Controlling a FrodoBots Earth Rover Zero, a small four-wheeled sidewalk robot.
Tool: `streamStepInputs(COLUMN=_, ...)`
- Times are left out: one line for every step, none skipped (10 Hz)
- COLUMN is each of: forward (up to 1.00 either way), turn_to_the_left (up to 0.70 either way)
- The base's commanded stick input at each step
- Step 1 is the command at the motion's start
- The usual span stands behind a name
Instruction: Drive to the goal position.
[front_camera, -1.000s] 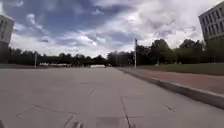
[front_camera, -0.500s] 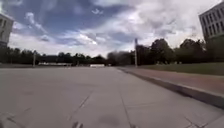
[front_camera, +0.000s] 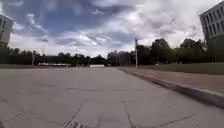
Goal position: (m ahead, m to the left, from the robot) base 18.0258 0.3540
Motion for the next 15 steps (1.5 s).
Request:
streamStepInputs(forward=1.00, turn_to_the_left=0.00)
streamStepInputs(forward=1.00, turn_to_the_left=0.00)
streamStepInputs(forward=1.00, turn_to_the_left=0.00)
streamStepInputs(forward=1.00, turn_to_the_left=0.00)
streamStepInputs(forward=1.00, turn_to_the_left=0.04)
streamStepInputs(forward=1.00, turn_to_the_left=0.10)
streamStepInputs(forward=1.00, turn_to_the_left=0.18)
streamStepInputs(forward=1.00, turn_to_the_left=0.25)
streamStepInputs(forward=1.00, turn_to_the_left=0.05)
streamStepInputs(forward=1.00, turn_to_the_left=0.00)
streamStepInputs(forward=1.00, turn_to_the_left=0.00)
streamStepInputs(forward=1.00, turn_to_the_left=0.00)
streamStepInputs(forward=1.00, turn_to_the_left=0.00)
streamStepInputs(forward=1.00, turn_to_the_left=0.00)
streamStepInputs(forward=1.00, turn_to_the_left=0.00)
